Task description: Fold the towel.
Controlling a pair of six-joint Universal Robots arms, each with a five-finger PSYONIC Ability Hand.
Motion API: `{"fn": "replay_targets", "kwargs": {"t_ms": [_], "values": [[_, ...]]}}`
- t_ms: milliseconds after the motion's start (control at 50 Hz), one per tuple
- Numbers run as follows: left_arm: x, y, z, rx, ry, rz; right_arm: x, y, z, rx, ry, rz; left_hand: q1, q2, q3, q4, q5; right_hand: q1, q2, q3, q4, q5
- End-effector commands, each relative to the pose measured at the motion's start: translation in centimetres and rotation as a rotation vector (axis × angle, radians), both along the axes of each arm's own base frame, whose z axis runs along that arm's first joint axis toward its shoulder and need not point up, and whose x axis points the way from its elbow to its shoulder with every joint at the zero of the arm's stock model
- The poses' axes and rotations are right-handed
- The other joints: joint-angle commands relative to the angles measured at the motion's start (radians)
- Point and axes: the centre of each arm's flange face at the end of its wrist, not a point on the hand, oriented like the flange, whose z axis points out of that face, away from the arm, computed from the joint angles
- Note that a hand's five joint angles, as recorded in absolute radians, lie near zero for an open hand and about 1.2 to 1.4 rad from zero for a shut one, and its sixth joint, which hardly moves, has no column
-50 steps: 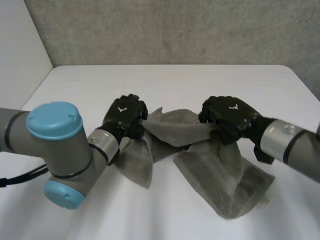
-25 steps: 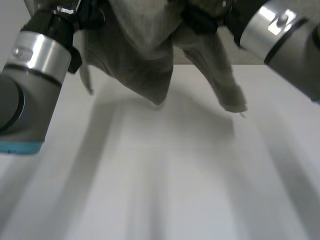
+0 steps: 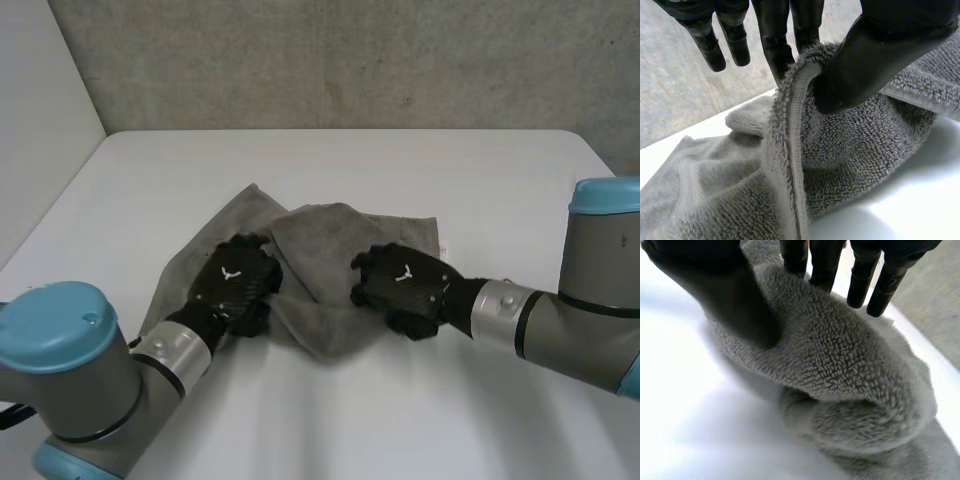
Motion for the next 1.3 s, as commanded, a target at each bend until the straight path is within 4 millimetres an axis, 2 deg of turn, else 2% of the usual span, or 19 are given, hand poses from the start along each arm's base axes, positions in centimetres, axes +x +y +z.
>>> {"fn": "replay_targets", "kwargs": {"t_ms": [20,320,460,560,720,900,920,940,960,980,1000,1020,1060,1100,1160,1200,1220,1260,1300], "values": [[-0.5,-0.2,0.5,-0.029,-0.011,-0.006,-0.3,0.9,0.3,0.046,0.019,-0.017,0.090,0.060,-0.042,-0.056,0.074,-0.930,-0.924,-0.051,-0.078,-0.946],[2.0,-3.0,1.8,-0.061,0.006,0.137,-1.6,-0.5,2.8,0.013,-0.064,-0.208,0.090,0.060,-0.042,-0.056,0.074,-0.875,-0.868,-0.051,-0.078,-0.890],[2.6,-3.3,1.7,-0.054,0.002,0.155,-2.4,-2.1,2.6,-0.052,-0.074,-0.311,0.090,0.060,-0.042,-0.056,0.074,-0.793,-0.786,-0.051,-0.078,-0.808],[2.6,-3.3,1.7,-0.053,0.001,0.157,-2.3,-3.2,2.4,-0.077,-0.074,-0.341,0.090,0.060,-0.042,-0.056,0.074,-0.497,-0.490,-0.051,-0.078,-0.512],[2.7,-3.0,1.5,-0.032,-0.009,0.155,-1.4,-4.1,0.5,0.039,-0.088,-0.363,0.090,0.060,-0.042,-0.056,0.074,-0.508,-0.501,-0.051,-0.078,-0.523],[2.8,-2.9,1.7,-0.029,-0.010,0.155,-1.3,-4.4,1.0,0.112,-0.146,-0.389,0.090,0.060,-0.042,-0.056,0.074,-0.523,-0.516,-0.051,-0.078,-0.538],[2.8,-2.9,1.7,-0.029,-0.010,0.155,-1.2,-4.4,1.0,0.111,-0.147,-0.387,0.090,0.060,-0.042,-0.056,0.074,-0.421,-0.414,-0.051,-0.078,-0.436],[2.8,-2.9,1.8,-0.032,-0.009,0.155,-1.2,-4.5,1.1,0.106,-0.151,-0.384,0.090,0.060,-0.042,-0.056,0.074,-0.170,-0.163,-0.051,-0.078,-0.185],[2.8,-2.9,1.9,-0.035,-0.007,0.155,-1.2,-4.5,1.1,0.106,-0.151,-0.384,0.090,0.060,-0.042,-0.056,0.074,-0.167,-0.161,-0.051,-0.078,-0.183],[2.8,-2.9,1.9,-0.035,-0.007,0.155,-1.2,-4.8,1.4,0.095,-0.157,-0.382,0.090,0.060,-0.042,-0.056,0.074,0.062,0.069,-0.051,-0.078,0.047],[2.8,-2.8,1.9,-0.035,-0.007,0.155,-1.2,-4.8,1.4,0.095,-0.157,-0.382,0.090,0.060,-0.042,-0.056,0.074,0.065,0.071,-0.051,-0.078,0.049],[2.8,-2.8,1.9,-0.035,-0.007,0.155,-1.0,-5.1,1.9,0.075,-0.166,-0.372,0.090,0.060,-0.042,-0.056,0.074,0.279,0.285,-0.051,-0.078,0.263],[2.8,-2.8,2.0,-0.036,-0.007,0.155,-0.7,-5.9,2.2,0.056,-0.174,-0.371,0.090,0.060,-0.042,-0.056,0.074,0.281,0.287,-0.051,-0.078,0.266],[2.8,-2.7,1.9,-0.035,-0.007,0.153,-0.1,-7.9,3.3,-0.004,-0.196,-0.361,0.090,0.060,-0.042,-0.056,0.074,0.281,0.287,-0.051,-0.078,0.266],[2.8,-2.7,1.8,-0.032,-0.008,0.152,0.3,-9.0,4.0,-0.035,-0.203,-0.345,0.090,0.060,-0.042,-0.056,0.074,0.281,0.287,-0.051,-0.078,0.266],[2.8,-2.7,1.8,-0.032,-0.008,0.152,1.8,-10.6,4.9,-0.106,-0.206,-0.290,0.090,0.060,-0.042,-0.056,0.074,0.281,0.287,-0.051,-0.078,0.266],[2.8,-2.7,1.8,-0.032,-0.008,0.152,1.8,-10.6,4.9,-0.106,-0.206,-0.289,0.090,0.060,-0.042,-0.056,0.074,0.281,0.287,-0.051,-0.078,0.266],[2.8,-2.7,1.8,-0.032,-0.008,0.152,4.1,-11.3,4.2,-0.160,-0.184,-0.223,0.090,0.060,-0.042,-0.056,0.074,0.281,0.287,-0.051,-0.078,0.266],[2.8,-2.7,1.9,-0.033,-0.008,0.153,5.3,-11.5,3.6,-0.187,-0.172,-0.197,0.090,0.060,-0.042,-0.056,0.074,0.281,0.287,-0.051,-0.078,0.266]]}}
